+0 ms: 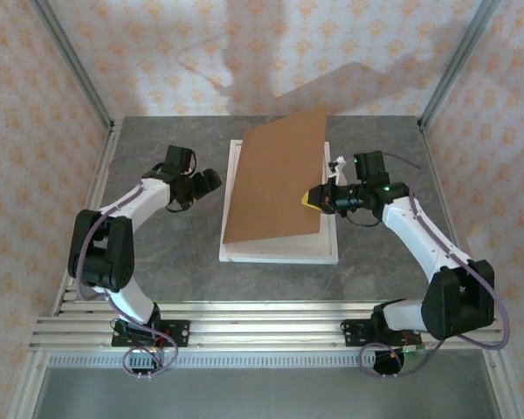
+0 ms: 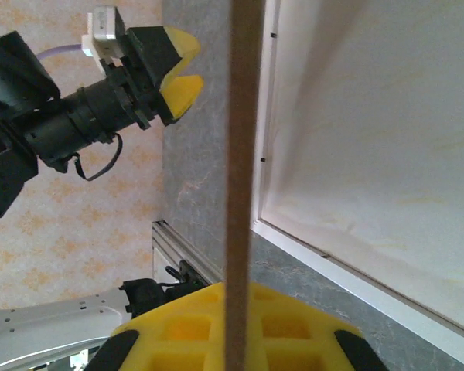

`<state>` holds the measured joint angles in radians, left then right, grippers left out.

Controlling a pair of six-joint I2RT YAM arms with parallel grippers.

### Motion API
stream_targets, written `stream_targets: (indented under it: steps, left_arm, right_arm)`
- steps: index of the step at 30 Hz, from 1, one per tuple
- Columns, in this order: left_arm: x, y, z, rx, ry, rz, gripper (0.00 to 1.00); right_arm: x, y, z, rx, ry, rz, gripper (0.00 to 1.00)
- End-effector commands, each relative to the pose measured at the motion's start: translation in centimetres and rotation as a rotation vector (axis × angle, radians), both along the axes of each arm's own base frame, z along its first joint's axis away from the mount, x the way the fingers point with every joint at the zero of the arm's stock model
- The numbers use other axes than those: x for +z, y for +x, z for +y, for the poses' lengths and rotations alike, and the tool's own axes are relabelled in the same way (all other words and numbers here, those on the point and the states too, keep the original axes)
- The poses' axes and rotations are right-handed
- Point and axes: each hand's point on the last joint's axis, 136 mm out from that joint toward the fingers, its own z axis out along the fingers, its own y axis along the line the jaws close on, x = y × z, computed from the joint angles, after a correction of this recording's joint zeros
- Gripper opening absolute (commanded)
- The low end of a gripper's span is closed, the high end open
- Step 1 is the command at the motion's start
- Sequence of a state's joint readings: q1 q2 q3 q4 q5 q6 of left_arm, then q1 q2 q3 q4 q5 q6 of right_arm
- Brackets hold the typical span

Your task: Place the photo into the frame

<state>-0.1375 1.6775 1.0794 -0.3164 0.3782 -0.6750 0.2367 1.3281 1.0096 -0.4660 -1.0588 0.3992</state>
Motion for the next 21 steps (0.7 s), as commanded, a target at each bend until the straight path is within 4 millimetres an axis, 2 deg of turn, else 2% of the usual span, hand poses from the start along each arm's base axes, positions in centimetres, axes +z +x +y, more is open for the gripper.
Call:
stream_targets:
  steps: [1,14,18,21]
  left_arm:
    - [0.1,1.0,-1.7,0.004,-0.111,-0.040,0.89]
    - [-1.3,0.6,-2.5,-0.001,-0.158,-0.043,0.89]
    - [-1.7,0.4,-3.0,-0.012,-0.162,-0.036,0.89]
    - [-2.0,0.3,-3.4,-0.022,-0.162,-0.028,0.89]
  right_arm:
    - [1.7,0.9,0.9,0.063,0.057,-0.141,0.00]
    - [-1.9,0.6,1.1,0.172,0.018,-0.052,0.00]
    - [-2.0,0.7,0.2,0.182,0.013,-0.042,0.00]
    - [-1.0,0.9,-0.5,0.179,0.051,-0.051,0.00]
